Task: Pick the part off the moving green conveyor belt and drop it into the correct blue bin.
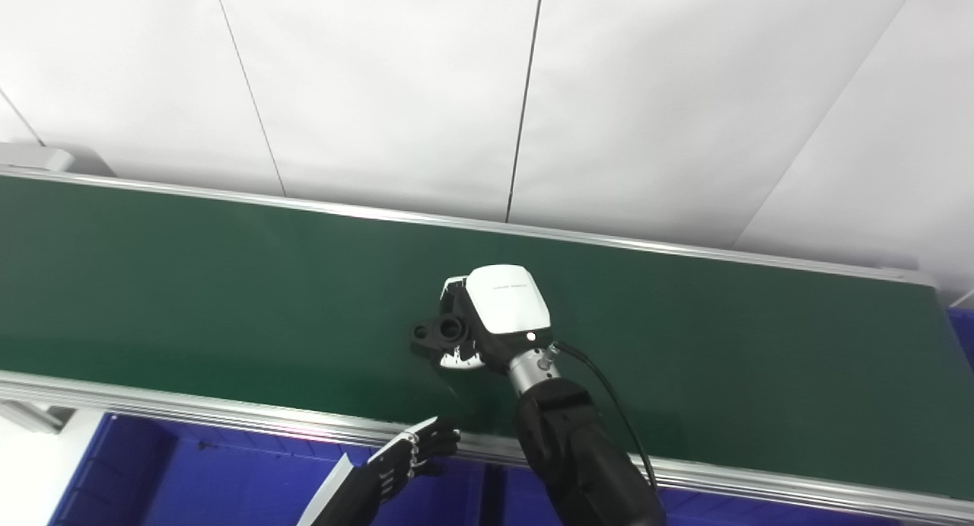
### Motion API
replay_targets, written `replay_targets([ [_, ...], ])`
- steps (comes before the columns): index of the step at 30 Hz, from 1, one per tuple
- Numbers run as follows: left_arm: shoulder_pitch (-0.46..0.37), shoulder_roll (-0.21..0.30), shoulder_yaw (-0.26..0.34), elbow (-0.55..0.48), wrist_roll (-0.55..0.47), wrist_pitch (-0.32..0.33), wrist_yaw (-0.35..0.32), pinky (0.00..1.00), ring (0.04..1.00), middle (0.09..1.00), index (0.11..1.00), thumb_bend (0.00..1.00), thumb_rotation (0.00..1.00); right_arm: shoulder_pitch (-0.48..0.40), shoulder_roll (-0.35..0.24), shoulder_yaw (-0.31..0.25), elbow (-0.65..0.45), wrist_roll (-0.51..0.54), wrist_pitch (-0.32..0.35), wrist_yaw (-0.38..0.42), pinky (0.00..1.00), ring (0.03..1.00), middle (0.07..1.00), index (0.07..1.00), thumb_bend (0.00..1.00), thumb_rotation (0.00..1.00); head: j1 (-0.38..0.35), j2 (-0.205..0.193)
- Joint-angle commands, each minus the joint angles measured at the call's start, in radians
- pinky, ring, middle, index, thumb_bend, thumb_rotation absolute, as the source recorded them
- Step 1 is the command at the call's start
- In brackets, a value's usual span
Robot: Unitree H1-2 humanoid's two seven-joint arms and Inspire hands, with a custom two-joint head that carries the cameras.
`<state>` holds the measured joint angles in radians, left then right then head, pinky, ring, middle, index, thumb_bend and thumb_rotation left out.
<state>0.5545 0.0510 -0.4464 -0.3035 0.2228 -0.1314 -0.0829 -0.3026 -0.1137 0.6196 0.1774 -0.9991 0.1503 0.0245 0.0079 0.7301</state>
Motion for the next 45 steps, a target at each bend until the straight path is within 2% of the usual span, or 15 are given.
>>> replay_targets([
  [1, 0.031, -0.013, -0.026, -0.042, -0.017, 0.000, -0.013, 0.80, 0.856, 0.869, 0.872, 0.72, 0.64, 0.021, -0.010, -0.012, -0.098, 0.009, 0.016, 0.036, 0.13, 0.185, 0.271, 0.481, 0.51, 0.12, -0.013, 0.000],
  [9, 0.048, 0.013, -0.006, -0.080, -0.052, 0.007, -0.021, 0.85, 0.889, 0.890, 0.886, 0.74, 0.68, 0.164, -0.067, -0.071, -0.415, -0.004, 0.017, 0.156, 0.17, 0.236, 0.345, 0.489, 0.51, 0.13, -0.081, 0.025],
  [11, 0.051, 0.024, 0.002, -0.093, -0.054, 0.010, -0.024, 0.84, 0.889, 0.888, 0.887, 0.75, 0.70, 0.206, -0.085, -0.094, -0.499, -0.012, 0.026, 0.194, 0.21, 0.286, 0.395, 0.490, 0.50, 0.13, -0.096, 0.038],
  [14, 0.053, 0.040, 0.016, -0.111, -0.068, 0.017, -0.032, 0.83, 0.894, 0.894, 0.891, 0.74, 0.72, 0.268, -0.106, -0.128, -0.589, -0.037, 0.015, 0.207, 0.19, 0.261, 0.367, 0.490, 0.50, 0.13, -0.119, 0.049],
  [18, 0.050, 0.061, 0.046, -0.135, -0.111, 0.044, -0.045, 0.84, 0.896, 0.893, 0.896, 0.74, 0.73, 0.363, -0.137, -0.180, -0.706, -0.064, 0.012, 0.251, 0.13, 0.193, 0.298, 0.488, 0.50, 0.13, -0.197, 0.065],
  [21, 0.043, 0.081, 0.071, -0.160, -0.167, 0.083, -0.064, 0.85, 0.905, 0.897, 0.910, 0.75, 0.74, 0.432, -0.139, -0.221, -0.785, -0.095, 0.024, 0.303, 0.16, 0.226, 0.328, 0.488, 0.50, 0.13, -0.274, 0.080],
  [25, 0.033, 0.101, 0.098, -0.187, -0.215, 0.114, -0.085, 0.89, 0.924, 0.904, 0.928, 0.75, 0.76, 0.506, -0.099, -0.254, -0.864, -0.137, 0.020, 0.342, 0.17, 0.241, 0.352, 0.487, 0.50, 0.13, -0.329, 0.101],
  [29, 0.023, 0.124, 0.129, -0.230, -0.236, 0.158, -0.095, 0.93, 0.941, 0.908, 0.947, 0.74, 0.79, 0.553, -0.039, -0.260, -0.921, -0.205, 0.006, 0.384, 0.14, 0.211, 0.325, 0.488, 0.51, 0.13, -0.378, 0.152],
  [30, 0.016, 0.135, 0.139, -0.245, -0.247, 0.175, -0.102, 0.93, 0.942, 0.909, 0.950, 0.73, 0.79, 0.559, -0.017, -0.255, -0.930, -0.239, 0.003, 0.409, 0.13, 0.201, 0.315, 0.488, 0.51, 0.13, -0.404, 0.176],
  [31, 0.012, 0.141, 0.147, -0.255, -0.255, 0.187, -0.108, 0.93, 0.945, 0.918, 0.962, 0.71, 0.81, 0.563, -0.001, -0.252, -0.936, -0.264, 0.000, 0.429, 0.12, 0.186, 0.300, 0.488, 0.51, 0.13, -0.404, 0.176],
  [35, -0.022, 0.176, 0.191, -0.303, -0.337, 0.254, -0.134, 0.96, 0.956, 0.925, 0.982, 0.69, 0.79, 0.565, 0.108, -0.253, -0.966, -0.436, -0.003, 0.596, 0.13, 0.198, 0.314, 0.489, 0.51, 0.13, -0.548, 0.239],
  [39, -0.048, 0.194, 0.219, -0.312, -0.382, 0.280, -0.146, 0.96, 0.956, 0.924, 0.993, 0.67, 0.78, 0.570, 0.214, -0.280, -1.000, -0.582, -0.023, 0.810, 0.15, 0.223, 0.347, 0.491, 0.51, 0.13, -0.557, 0.236],
  [40, -0.051, 0.195, 0.223, -0.311, -0.387, 0.281, -0.146, 0.93, 0.942, 0.919, 0.985, 0.66, 0.77, 0.573, 0.233, -0.287, -1.007, -0.602, -0.031, 0.848, 0.15, 0.230, 0.357, 0.491, 0.51, 0.13, -0.557, 0.236],
  [42, -0.057, 0.195, 0.230, -0.305, -0.397, 0.286, -0.146, 0.90, 0.925, 0.909, 0.972, 0.65, 0.75, 0.586, 0.261, -0.297, -1.011, -0.641, -0.048, 0.898, 0.14, 0.213, 0.327, 0.491, 0.51, 0.13, -0.557, 0.234],
  [45, -0.064, 0.201, 0.234, -0.300, -0.396, 0.290, -0.152, 0.88, 0.918, 0.906, 0.966, 0.66, 0.74, 0.606, 0.274, -0.311, -0.995, -0.665, -0.064, 0.901, 0.13, 0.207, 0.310, 0.490, 0.51, 0.13, -0.556, 0.233],
])
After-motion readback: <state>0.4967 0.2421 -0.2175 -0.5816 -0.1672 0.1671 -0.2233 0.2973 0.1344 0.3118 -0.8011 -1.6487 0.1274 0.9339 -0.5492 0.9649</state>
